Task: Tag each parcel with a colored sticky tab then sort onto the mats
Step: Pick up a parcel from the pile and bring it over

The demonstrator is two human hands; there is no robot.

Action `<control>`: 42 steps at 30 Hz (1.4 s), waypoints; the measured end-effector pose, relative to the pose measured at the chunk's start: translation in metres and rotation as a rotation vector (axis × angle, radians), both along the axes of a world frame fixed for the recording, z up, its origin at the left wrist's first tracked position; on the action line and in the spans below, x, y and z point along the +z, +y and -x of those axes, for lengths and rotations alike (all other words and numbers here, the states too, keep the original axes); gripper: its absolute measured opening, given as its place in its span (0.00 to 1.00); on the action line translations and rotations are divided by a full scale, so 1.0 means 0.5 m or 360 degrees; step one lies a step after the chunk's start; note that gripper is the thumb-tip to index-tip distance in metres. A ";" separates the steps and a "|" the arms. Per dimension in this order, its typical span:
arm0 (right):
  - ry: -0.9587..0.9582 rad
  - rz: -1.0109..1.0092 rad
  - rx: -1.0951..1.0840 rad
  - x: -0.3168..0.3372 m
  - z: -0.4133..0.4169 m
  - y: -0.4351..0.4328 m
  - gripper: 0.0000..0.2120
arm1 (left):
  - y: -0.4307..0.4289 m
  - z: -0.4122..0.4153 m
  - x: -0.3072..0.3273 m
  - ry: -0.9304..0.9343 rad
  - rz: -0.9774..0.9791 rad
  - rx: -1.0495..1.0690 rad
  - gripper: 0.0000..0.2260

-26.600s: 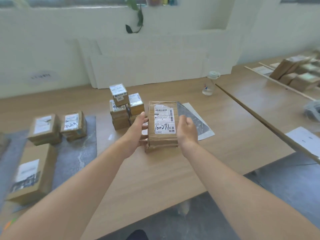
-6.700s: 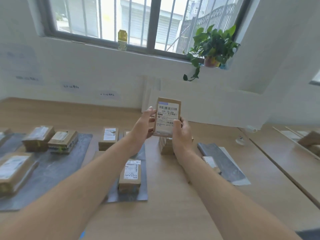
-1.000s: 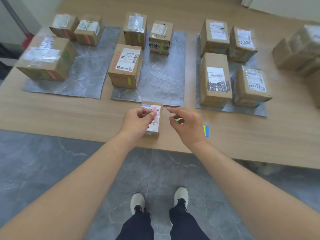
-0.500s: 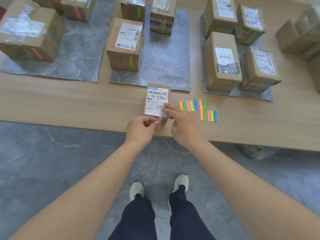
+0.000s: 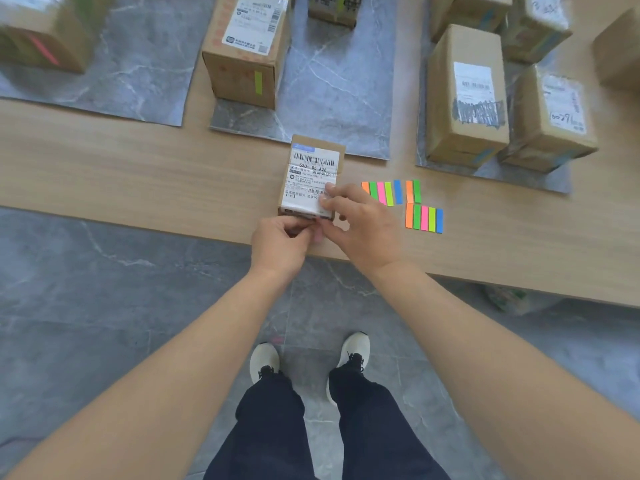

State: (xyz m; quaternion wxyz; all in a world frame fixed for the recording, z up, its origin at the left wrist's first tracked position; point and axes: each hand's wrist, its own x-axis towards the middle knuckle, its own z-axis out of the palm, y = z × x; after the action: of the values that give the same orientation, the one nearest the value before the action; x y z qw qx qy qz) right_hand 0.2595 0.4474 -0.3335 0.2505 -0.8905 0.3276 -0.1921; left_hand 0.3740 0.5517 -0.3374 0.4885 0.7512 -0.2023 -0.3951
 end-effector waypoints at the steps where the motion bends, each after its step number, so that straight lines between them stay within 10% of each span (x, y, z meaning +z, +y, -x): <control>1: -0.0007 -0.0003 0.0016 -0.003 -0.002 -0.003 0.13 | 0.000 0.000 0.000 0.0006 -0.0005 0.0002 0.05; 18: -0.0006 0.0483 -0.0022 -0.040 -0.021 0.022 0.17 | 0.027 -0.068 0.029 0.0235 -0.0033 0.0506 0.15; 25: -0.0445 -0.1176 -0.0560 0.063 -0.031 0.041 0.27 | -0.002 -0.058 0.085 0.0448 0.0141 0.0308 0.21; 28: -0.0481 -0.1691 -0.0676 0.095 -0.045 0.046 0.17 | -0.007 -0.052 0.101 0.0509 0.0150 0.0276 0.22; 42: -0.0697 -0.1428 -0.0628 0.325 -0.084 0.060 0.22 | 0.013 -0.104 0.336 0.0428 0.0445 0.0077 0.21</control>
State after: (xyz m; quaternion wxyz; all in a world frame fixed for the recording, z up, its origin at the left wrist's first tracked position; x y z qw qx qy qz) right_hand 0.3016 0.4774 -0.1708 0.6281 -0.5566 0.4787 -0.2580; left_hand 0.4261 0.5584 -0.1694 0.6200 0.6212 -0.1700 -0.4481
